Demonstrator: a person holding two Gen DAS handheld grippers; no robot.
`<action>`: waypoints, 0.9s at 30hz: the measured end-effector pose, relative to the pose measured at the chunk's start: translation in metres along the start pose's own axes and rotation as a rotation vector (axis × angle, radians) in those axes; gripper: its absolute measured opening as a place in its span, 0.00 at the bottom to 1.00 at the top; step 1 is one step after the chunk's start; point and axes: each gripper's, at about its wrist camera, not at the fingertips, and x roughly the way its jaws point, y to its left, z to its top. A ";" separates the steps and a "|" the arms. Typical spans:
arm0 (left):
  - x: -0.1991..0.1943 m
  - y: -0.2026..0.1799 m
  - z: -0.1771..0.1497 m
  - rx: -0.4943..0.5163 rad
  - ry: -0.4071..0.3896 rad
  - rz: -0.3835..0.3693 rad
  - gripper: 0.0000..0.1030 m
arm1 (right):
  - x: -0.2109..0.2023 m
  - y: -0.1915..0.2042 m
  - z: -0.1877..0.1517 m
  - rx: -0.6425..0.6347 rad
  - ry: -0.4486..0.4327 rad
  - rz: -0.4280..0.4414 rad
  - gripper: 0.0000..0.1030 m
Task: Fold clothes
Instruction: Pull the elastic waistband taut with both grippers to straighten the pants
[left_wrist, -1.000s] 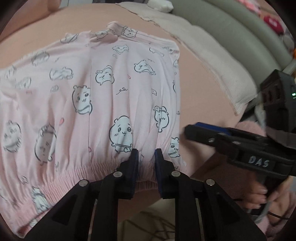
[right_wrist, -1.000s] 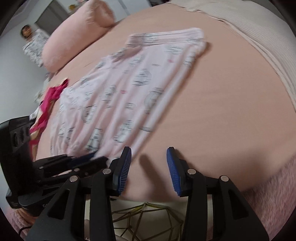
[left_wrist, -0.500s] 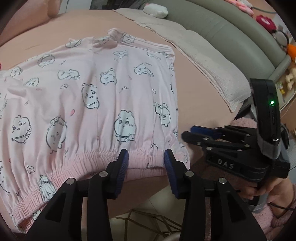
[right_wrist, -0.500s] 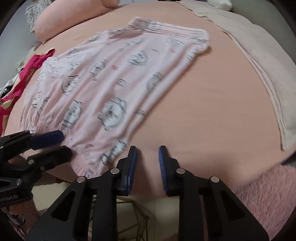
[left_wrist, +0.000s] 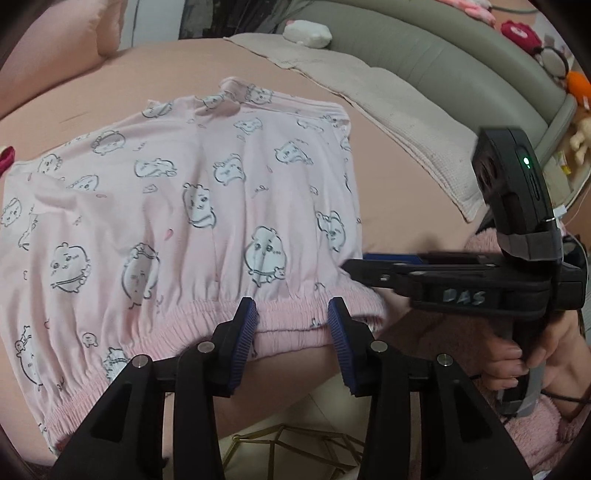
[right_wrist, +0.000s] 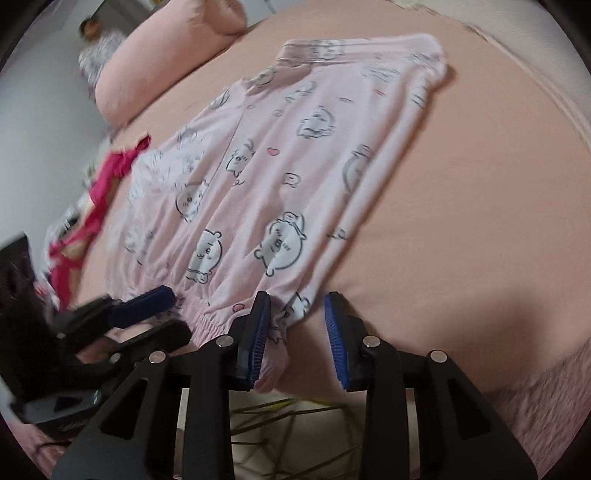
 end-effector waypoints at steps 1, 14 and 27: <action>0.002 0.000 -0.001 -0.003 0.003 0.001 0.41 | 0.001 0.004 -0.001 -0.027 0.000 -0.023 0.31; 0.005 -0.001 -0.004 0.000 0.014 0.019 0.42 | 0.003 0.023 -0.002 -0.141 -0.018 -0.097 0.03; -0.005 0.016 0.001 -0.097 -0.022 -0.070 0.43 | -0.034 -0.017 -0.025 0.024 -0.039 -0.158 0.08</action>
